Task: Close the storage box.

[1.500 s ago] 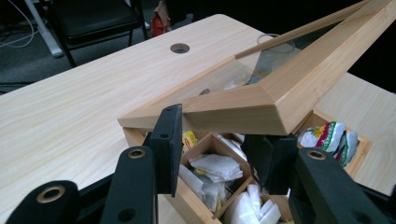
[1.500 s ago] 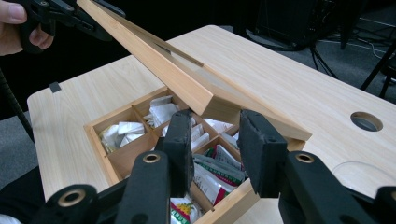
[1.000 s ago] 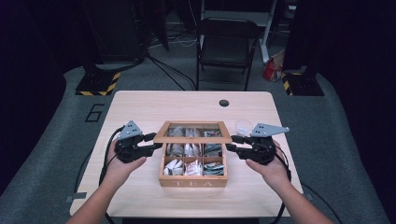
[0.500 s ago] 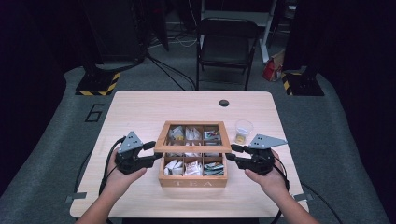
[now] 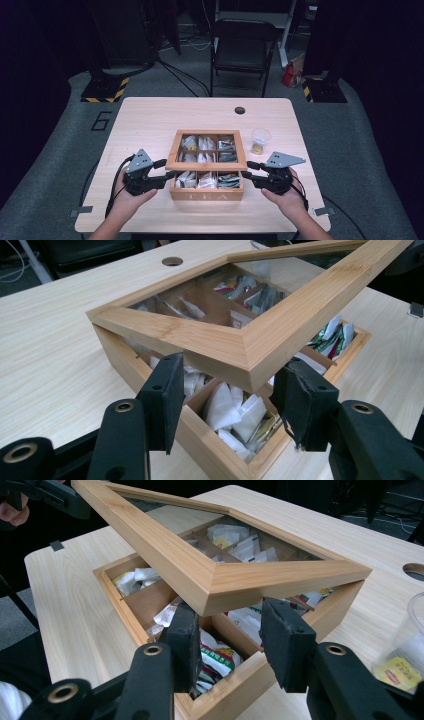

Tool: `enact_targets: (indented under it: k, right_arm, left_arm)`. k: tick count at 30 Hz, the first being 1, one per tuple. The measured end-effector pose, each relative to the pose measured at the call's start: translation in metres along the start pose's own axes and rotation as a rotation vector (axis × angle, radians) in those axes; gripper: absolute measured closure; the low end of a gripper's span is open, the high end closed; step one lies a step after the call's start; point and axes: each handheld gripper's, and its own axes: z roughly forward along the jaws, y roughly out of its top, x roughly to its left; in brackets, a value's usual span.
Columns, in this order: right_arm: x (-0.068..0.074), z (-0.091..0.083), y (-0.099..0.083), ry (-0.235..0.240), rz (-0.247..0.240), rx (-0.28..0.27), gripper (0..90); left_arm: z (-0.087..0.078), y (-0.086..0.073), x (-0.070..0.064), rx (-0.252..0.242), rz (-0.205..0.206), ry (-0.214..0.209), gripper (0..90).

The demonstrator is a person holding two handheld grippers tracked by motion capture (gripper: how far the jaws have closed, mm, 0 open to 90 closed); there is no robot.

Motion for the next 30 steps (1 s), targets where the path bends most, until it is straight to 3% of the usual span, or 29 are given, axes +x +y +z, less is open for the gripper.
enact_targets:
  k: [9, 13, 30]
  right_arm:
    - [0.003, 0.004, -0.013, 0.001, -0.018, 0.013, 59.0]
    - [0.005, 0.007, -0.020, -0.005, -0.034, 0.037, 57.9]
    - [0.009, 0.016, -0.037, 0.044, 0.004, 0.113, 56.0]
  left_arm:
    - [0.004, -0.014, -0.004, 0.025, 0.019, -0.002, 46.5]
    - [0.007, -0.022, -0.004, 0.028, 0.001, -0.015, 46.6]
    - [0.016, -0.041, -0.009, 0.087, -0.031, -0.048, 47.4]
